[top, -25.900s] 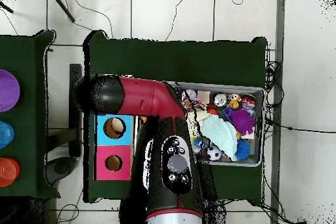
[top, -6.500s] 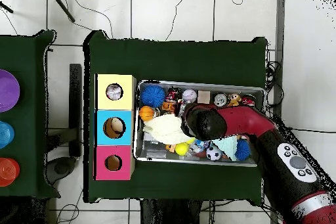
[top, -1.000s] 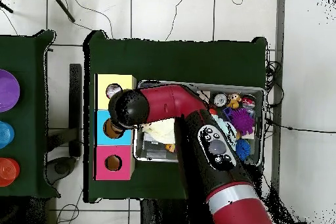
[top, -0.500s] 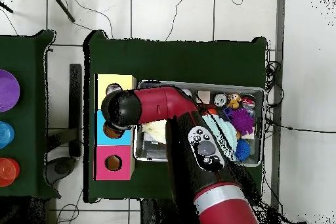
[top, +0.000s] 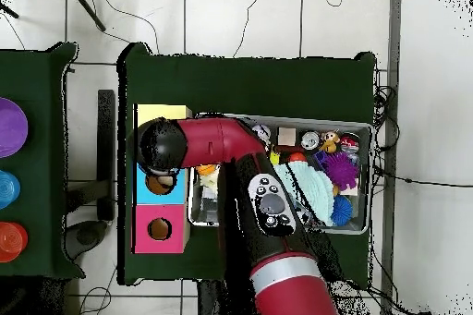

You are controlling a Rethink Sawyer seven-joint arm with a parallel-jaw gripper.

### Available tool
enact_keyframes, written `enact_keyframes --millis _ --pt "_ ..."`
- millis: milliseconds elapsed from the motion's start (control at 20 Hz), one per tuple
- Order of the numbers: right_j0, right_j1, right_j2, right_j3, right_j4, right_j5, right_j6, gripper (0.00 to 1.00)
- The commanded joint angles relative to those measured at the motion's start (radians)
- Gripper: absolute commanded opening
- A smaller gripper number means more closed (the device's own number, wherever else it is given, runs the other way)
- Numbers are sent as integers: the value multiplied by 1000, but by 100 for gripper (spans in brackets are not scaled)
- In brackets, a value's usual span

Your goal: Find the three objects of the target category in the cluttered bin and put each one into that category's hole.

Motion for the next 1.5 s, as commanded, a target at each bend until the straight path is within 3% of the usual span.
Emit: enact_keyframes --millis 50,300,650,1000,1500 --pt "54 85 -81 -127 79 91 265 0" --pt "94 125 -110 -232 121 182 256 0" --pt "126 161 -155 -272 134 163 236 0" --pt "112 162 -164 -210 136 48 181 0" --pt "140 151 -192 -135 126 -67 198 0"
